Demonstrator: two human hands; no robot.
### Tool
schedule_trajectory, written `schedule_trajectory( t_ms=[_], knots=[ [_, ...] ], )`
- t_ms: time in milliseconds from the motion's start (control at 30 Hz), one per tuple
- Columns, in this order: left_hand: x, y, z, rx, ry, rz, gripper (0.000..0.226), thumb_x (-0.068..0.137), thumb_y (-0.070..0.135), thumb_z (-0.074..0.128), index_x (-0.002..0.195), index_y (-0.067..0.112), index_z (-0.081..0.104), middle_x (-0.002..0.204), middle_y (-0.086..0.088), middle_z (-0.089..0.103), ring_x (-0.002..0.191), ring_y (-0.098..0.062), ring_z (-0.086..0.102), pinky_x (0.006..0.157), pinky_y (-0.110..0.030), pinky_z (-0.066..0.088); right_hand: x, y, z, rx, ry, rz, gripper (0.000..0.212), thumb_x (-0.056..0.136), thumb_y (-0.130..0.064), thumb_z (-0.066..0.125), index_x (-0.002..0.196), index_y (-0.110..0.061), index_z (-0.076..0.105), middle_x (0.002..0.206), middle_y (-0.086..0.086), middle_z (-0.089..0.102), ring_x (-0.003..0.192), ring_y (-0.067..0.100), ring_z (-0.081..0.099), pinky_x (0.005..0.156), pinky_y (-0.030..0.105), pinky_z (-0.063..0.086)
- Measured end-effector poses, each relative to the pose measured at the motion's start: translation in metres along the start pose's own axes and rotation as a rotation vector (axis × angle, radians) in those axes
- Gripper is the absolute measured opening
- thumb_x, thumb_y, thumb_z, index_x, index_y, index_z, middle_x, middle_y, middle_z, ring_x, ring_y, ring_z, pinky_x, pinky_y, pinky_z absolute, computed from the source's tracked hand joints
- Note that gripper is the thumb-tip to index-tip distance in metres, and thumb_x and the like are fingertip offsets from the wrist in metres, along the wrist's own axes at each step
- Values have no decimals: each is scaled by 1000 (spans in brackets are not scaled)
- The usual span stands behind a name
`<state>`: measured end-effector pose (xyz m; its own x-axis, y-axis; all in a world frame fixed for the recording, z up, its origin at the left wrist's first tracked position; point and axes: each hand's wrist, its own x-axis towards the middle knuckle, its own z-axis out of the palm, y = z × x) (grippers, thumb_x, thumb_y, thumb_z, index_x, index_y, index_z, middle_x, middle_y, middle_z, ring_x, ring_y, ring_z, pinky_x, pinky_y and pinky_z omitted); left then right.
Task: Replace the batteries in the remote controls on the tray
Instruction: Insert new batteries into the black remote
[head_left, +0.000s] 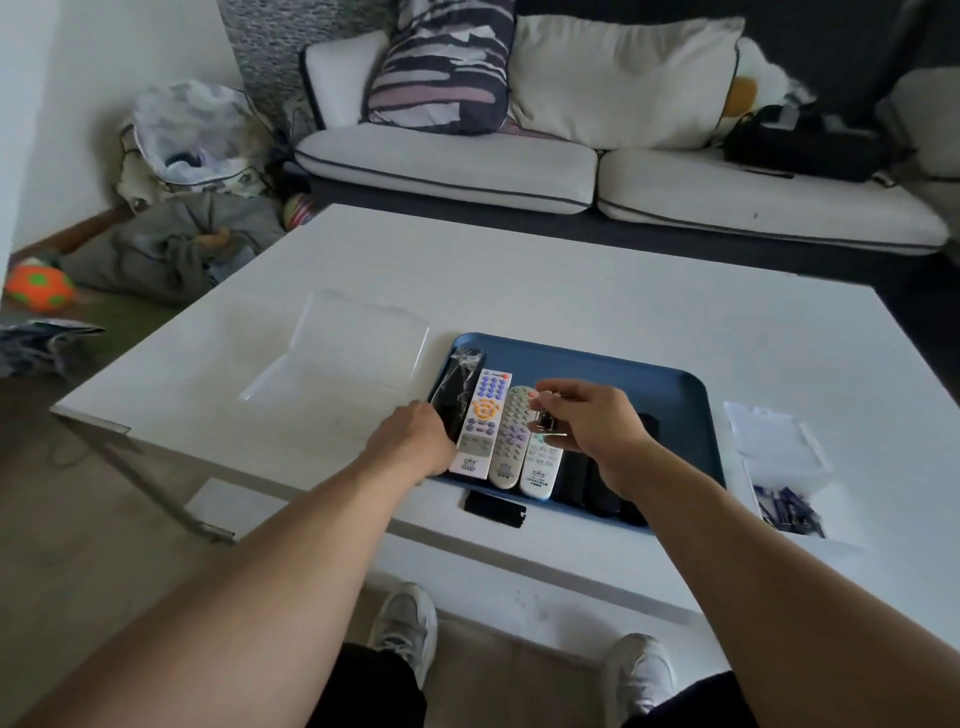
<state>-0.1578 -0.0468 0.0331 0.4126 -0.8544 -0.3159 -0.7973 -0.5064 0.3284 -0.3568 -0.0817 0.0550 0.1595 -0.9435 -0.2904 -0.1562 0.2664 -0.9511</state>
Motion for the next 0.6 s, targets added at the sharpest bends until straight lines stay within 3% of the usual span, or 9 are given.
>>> schedule_trajectory(
  t_ms=[100,167,400,600],
  knots=[
    [-1,9,-6,42,-47,-27,7,87,12,56,80,10,56,65,-7,60,34,-18,54,37,-19,37,3,-2,3,-3,-16,-23,14,97,-15,66,107,-19,72,93,-2,78,83,17,76,81,33,61],
    [0,12,-8,61,-74,-47,8,89,12,55,81,9,57,64,-9,62,26,-16,50,35,-19,38,4,-4,7,0,-20,-39,13,97,-14,66,105,-21,73,93,-1,78,82,17,75,76,30,61],
    [5,10,-15,-90,-87,-99,25,81,22,78,80,10,56,76,-8,64,43,-19,60,42,-23,49,3,-3,6,-25,-9,-75,18,97,-16,66,113,-23,71,96,-4,77,81,13,75,71,25,59],
    [6,11,-10,-161,-94,-124,17,83,12,76,81,4,61,68,-12,67,37,-22,58,50,-28,58,0,2,0,-67,-1,-80,24,97,-17,66,120,-18,70,94,-5,77,80,14,76,72,26,59]
  ],
)
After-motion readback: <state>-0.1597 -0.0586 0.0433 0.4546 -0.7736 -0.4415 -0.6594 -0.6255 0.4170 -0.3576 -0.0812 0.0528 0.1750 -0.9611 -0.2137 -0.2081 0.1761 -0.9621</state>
